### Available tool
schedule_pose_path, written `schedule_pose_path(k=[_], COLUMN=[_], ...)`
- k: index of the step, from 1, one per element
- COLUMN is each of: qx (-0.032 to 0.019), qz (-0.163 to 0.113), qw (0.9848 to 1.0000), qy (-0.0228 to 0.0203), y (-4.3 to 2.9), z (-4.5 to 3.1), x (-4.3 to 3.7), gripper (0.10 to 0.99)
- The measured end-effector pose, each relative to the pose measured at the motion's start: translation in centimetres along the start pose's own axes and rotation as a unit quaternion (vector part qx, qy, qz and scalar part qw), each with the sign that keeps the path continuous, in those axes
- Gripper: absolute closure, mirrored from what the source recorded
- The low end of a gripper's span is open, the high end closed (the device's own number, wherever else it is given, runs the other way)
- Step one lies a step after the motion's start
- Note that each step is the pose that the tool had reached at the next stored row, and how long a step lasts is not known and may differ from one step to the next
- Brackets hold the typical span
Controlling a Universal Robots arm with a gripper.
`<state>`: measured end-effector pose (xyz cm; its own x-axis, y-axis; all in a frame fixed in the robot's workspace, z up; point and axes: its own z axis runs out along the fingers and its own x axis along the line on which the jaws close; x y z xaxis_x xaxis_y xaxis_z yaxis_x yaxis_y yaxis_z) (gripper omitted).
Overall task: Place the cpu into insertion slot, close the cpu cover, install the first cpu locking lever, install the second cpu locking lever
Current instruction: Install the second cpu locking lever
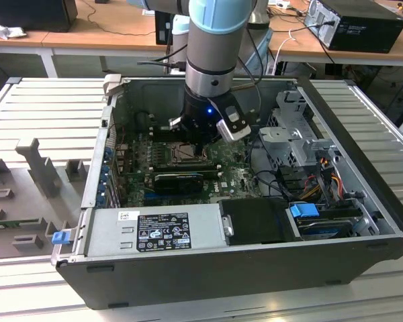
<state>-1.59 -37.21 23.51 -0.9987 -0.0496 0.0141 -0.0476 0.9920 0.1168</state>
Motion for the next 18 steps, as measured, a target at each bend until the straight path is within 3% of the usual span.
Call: schedule_pose_path(k=[3, 5, 8, 10, 14, 16, 18], qx=[-0.0027, -0.0108, -0.0156, -0.0172, -0.0178, -0.0286, -0.0353], qz=[-0.001, -0.001, -0.001, -0.001, -0.002, -0.003, -0.003], qw=[1.0000, 0.9999, 0.9999, 0.9999, 0.9998, 0.9996, 0.9994], qy=[-0.0001, -0.0004, -0.0007, -0.0008, -0.0006, -0.0011, -0.0015], y=[-0.53, -0.78, -0.86, -0.91, -1.03, -1.29, -1.53], z=[-0.02, -0.03, 0.05, 0.26, 1.27, 1.36, 1.35], x=[0.21, 1.24, 2.65, 3.15, 3.38, 3.67, 4.21], gripper=[0.980, 0.980, 0.980, 0.980, 0.980, 0.980, 0.980])
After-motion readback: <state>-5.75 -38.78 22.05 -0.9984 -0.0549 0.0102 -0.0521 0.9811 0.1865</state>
